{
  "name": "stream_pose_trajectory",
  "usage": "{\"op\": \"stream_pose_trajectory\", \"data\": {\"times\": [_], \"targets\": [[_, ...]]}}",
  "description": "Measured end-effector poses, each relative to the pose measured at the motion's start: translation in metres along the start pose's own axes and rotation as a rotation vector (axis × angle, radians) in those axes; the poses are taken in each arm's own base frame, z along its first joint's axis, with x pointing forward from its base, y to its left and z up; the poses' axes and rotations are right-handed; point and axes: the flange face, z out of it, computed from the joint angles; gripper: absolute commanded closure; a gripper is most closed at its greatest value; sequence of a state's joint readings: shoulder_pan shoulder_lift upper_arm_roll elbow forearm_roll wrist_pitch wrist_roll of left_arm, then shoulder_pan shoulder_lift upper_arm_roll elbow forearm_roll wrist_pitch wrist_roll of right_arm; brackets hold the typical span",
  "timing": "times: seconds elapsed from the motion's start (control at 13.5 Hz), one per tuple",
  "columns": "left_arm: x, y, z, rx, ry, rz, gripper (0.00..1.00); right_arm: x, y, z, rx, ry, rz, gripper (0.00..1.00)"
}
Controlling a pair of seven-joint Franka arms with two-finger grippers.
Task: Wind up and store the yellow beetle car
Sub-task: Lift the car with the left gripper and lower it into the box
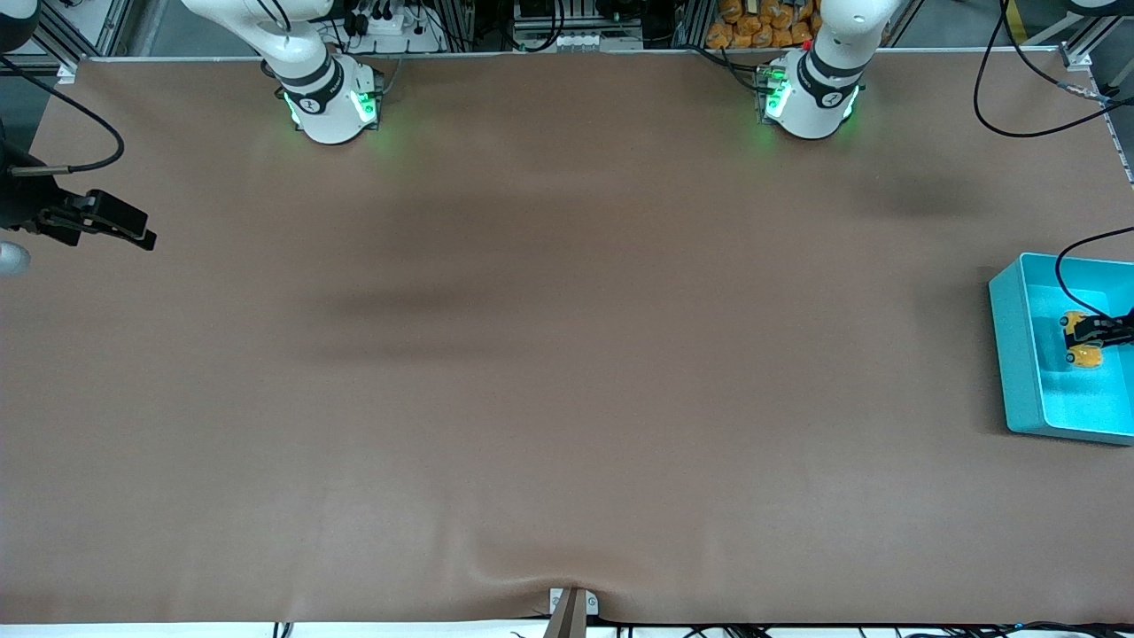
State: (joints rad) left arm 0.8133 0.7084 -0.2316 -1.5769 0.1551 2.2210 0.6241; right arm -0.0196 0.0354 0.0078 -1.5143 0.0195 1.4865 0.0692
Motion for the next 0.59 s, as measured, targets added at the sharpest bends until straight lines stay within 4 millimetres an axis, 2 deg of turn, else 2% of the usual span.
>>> {"op": "stream_pose_trajectory", "data": {"times": [0.3, 0.59], "targets": [[-0.0001, -0.0022, 0.0083, 0.008, 0.005, -0.04, 1.0, 0.0, 0.0, 0.0004, 0.0, -0.001, 0.0, 0.0], [0.0, -0.0052, 0.0133, 0.076, -0.022, 0.007, 1.0, 0.0001, -0.0001, 0.0006, 0.0, -0.002, 0.0, 0.0]]}}
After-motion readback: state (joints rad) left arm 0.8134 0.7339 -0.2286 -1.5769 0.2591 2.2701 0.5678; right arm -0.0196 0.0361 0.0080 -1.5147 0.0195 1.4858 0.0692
